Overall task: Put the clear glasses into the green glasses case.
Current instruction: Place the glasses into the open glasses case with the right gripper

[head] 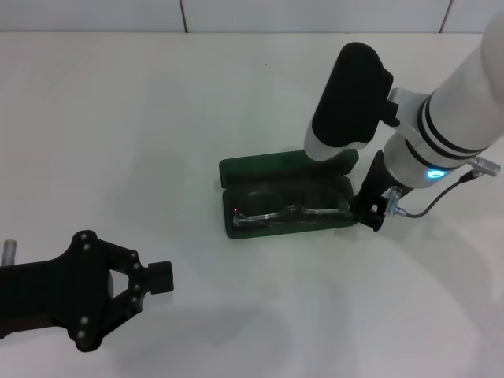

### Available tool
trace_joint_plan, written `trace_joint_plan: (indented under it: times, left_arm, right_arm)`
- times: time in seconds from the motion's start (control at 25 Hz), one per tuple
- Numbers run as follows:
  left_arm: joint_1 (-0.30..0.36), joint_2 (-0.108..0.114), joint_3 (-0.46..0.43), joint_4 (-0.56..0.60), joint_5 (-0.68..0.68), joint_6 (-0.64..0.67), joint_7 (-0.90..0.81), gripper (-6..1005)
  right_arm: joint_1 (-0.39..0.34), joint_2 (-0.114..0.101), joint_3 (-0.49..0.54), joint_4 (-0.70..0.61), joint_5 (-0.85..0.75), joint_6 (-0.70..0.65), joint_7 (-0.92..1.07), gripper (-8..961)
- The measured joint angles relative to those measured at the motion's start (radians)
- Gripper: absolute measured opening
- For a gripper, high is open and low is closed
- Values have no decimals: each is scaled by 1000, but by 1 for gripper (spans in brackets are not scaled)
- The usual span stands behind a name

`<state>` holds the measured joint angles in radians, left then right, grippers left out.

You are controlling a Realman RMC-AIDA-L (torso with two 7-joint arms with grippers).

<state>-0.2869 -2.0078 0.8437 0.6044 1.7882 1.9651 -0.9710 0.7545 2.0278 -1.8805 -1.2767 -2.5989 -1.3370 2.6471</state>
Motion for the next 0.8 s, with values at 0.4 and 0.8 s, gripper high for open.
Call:
trace_joint_plan:
  times: [0.4,0.8]
  left_arm:
    - [1,0,0,0,-1,0,0,54]
    - [5,1,0,0,-1,0,0,54]
  right_arm:
    - [3,0,0,15,13,33,-16,8]
    - [2,0,0,15,13,54,-24,8]
